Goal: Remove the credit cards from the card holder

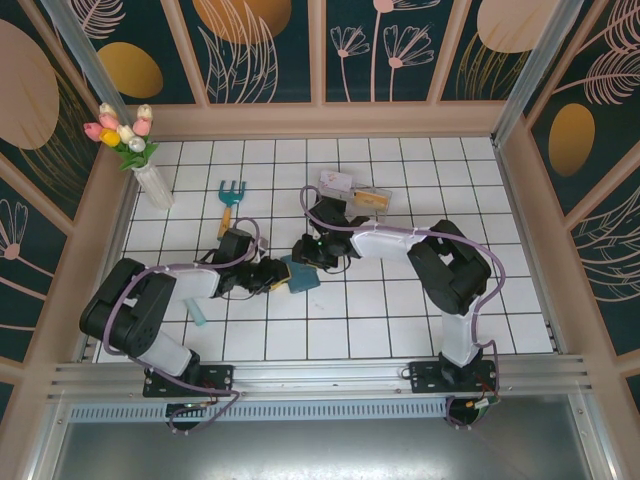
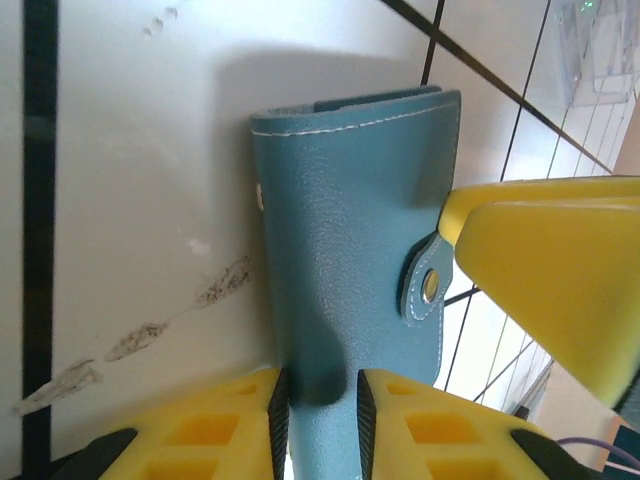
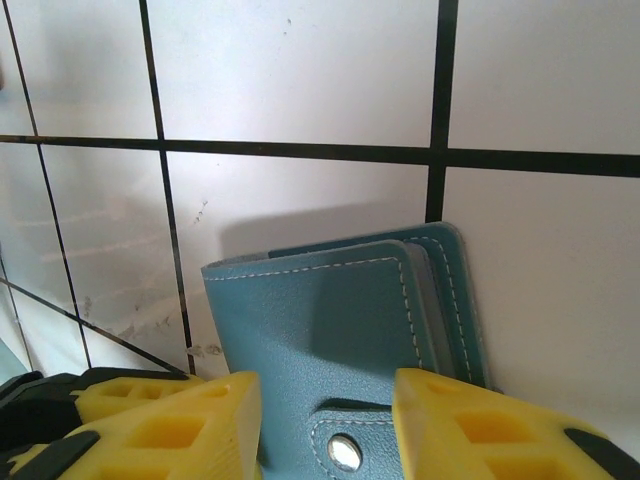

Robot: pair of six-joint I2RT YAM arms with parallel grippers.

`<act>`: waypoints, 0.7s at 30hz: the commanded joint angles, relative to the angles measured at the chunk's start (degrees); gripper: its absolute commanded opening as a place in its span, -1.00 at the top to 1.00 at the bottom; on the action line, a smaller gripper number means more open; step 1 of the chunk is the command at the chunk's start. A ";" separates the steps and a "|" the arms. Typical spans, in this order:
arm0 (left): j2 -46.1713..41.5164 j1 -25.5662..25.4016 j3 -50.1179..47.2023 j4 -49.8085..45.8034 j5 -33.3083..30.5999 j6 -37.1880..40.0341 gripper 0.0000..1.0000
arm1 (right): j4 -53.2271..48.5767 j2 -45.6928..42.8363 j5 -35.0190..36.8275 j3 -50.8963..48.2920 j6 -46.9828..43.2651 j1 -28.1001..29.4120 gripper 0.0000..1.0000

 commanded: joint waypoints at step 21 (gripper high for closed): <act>-2.01 -0.43 2.11 2.40 1.52 1.85 1.00 | -13.24 -5.56 14.40 2.35 -0.60 4.06 0.11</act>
